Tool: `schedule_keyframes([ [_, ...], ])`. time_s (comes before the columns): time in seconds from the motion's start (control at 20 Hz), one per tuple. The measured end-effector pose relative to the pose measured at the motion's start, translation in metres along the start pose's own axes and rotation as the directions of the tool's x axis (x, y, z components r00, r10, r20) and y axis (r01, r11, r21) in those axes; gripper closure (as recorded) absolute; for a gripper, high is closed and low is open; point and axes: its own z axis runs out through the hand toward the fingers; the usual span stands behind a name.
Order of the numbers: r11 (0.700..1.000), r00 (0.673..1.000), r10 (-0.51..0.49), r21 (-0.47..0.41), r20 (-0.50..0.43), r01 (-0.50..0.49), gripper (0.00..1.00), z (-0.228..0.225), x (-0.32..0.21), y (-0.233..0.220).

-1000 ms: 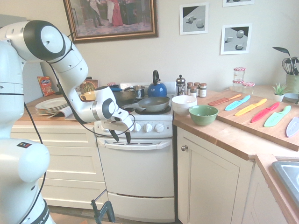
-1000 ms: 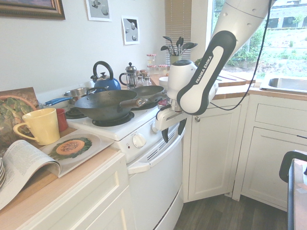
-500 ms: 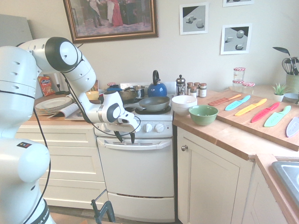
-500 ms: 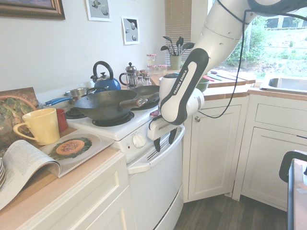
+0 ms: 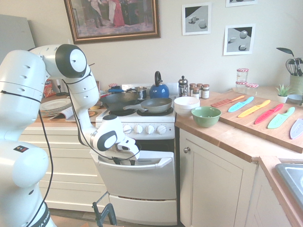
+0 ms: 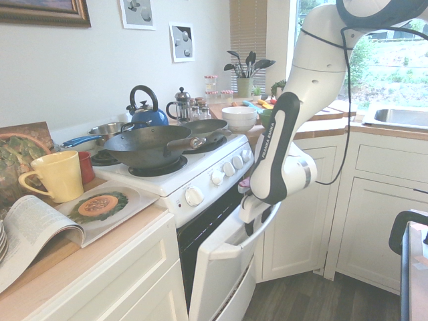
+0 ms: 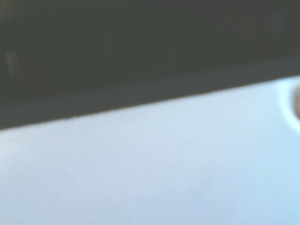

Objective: Open the oven

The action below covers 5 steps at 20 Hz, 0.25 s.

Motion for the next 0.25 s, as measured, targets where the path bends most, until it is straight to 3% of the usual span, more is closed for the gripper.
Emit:
schedule_keyframes([
  [0.15,1.0,1.0,-0.022,-0.005,-0.005,0.022,0.0,0.007,-0.036,0.056],
  [0.25,1.0,1.0,0.022,-0.018,0.0,-0.022,0.0,0.004,-0.048,0.09],
])
